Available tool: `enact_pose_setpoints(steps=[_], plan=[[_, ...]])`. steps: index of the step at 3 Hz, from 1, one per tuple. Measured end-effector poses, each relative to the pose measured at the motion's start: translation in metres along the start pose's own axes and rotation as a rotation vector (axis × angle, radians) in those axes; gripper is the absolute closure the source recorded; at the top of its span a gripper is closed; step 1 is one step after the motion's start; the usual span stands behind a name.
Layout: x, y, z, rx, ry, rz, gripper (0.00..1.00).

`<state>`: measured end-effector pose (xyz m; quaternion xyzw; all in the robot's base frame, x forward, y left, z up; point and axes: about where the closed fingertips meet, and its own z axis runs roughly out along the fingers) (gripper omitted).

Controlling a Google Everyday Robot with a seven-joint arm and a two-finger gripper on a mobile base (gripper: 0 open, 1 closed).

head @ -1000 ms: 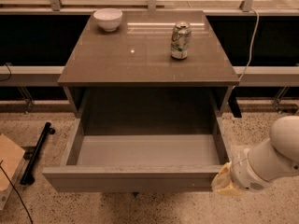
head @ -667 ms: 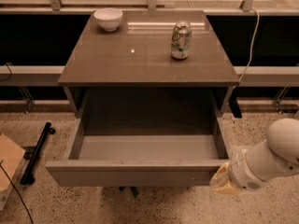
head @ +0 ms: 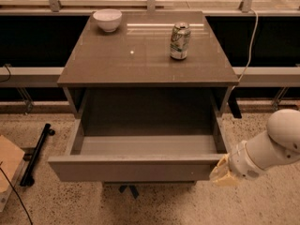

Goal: Close top drawer

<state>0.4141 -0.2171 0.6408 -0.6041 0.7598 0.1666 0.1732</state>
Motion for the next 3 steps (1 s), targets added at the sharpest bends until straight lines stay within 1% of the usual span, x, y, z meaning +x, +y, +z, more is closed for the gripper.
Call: enact_pose_setpoints(steps=[1, 2, 3], plan=[[0.001, 0.002, 0.0, 0.0, -0.002, 0.001, 1.0], [-0.013, -0.018, 0.006, 0.063, -0.043, -0.019, 1.0], [-0.035, -0.055, 0.017, 0.149, -0.112, -0.063, 1.0]])
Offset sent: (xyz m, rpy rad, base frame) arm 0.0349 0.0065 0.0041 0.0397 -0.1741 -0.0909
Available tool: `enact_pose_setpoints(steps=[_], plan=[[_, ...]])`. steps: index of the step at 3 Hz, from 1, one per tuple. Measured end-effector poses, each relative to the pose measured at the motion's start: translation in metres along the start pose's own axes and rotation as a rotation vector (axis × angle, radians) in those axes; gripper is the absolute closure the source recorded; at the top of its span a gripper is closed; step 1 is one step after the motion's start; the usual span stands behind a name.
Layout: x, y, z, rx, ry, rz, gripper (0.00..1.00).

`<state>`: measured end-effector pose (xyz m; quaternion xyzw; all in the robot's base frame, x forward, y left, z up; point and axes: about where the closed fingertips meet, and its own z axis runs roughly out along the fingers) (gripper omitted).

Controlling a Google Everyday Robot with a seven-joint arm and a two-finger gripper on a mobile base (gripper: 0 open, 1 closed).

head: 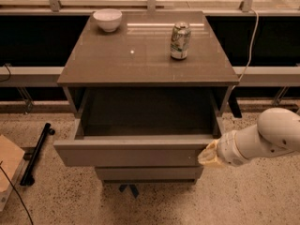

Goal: Close top drawer

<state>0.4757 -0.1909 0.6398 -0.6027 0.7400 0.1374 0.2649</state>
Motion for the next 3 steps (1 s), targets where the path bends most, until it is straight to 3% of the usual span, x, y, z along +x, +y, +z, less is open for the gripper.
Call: enact_pose_setpoints(steps=[1, 2, 3], plan=[[-0.002, -0.003, 0.002, 0.008, -0.008, -0.003, 1.0], [-0.015, -0.033, 0.017, 0.05, -0.066, -0.021, 1.0], [-0.015, -0.032, 0.017, 0.05, -0.066, -0.021, 1.0]])
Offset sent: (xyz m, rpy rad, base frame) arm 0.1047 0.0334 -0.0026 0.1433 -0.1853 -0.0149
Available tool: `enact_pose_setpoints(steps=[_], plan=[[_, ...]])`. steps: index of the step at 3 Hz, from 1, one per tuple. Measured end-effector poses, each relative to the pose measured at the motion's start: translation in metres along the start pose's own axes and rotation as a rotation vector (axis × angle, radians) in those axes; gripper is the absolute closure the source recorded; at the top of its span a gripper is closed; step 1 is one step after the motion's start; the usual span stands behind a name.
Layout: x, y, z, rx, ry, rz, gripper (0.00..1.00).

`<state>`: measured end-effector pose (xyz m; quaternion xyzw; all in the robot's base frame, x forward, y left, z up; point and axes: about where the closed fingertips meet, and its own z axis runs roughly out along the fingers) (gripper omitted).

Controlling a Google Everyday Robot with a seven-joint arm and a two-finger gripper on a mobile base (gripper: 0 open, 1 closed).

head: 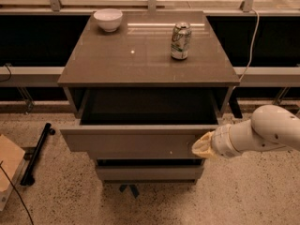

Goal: Close top drawer

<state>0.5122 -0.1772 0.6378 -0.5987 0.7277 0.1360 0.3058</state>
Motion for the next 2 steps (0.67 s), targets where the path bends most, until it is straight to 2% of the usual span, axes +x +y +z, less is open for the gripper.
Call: enact_pose_setpoints(steps=[1, 2], plan=[[-0.0113, -0.0318, 0.0155, 0.035, -0.05, -0.007, 1.0], [-0.0126, -0.0359, 0.0174, 0.041, -0.056, -0.006, 0.82]])
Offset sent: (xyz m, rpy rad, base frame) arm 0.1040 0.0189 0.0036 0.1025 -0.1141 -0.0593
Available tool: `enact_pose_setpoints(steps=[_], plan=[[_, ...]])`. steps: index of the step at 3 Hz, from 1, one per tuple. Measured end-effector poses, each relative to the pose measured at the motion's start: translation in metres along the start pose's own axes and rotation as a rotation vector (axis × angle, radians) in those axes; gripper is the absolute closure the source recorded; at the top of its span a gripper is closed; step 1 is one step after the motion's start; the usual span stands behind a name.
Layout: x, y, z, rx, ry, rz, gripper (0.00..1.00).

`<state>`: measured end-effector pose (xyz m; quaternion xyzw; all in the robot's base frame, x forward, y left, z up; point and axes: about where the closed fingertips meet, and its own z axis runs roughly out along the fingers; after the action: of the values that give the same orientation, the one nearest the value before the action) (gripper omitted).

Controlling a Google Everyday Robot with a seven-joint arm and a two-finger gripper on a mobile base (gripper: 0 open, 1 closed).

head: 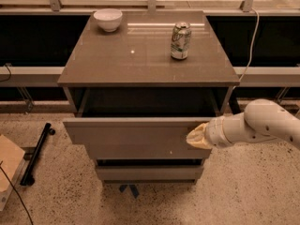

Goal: Close top drawer

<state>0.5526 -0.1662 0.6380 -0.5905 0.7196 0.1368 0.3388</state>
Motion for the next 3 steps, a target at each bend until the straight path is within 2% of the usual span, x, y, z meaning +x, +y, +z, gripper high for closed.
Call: enact_pose_setpoints(steps=[1, 3], plan=[[-0.006, -0.021, 0.0114, 0.019, -0.018, 0.004, 0.58], [-0.0074, -0.0189, 0.0132, 0.013, -0.019, 0.002, 0.12]])
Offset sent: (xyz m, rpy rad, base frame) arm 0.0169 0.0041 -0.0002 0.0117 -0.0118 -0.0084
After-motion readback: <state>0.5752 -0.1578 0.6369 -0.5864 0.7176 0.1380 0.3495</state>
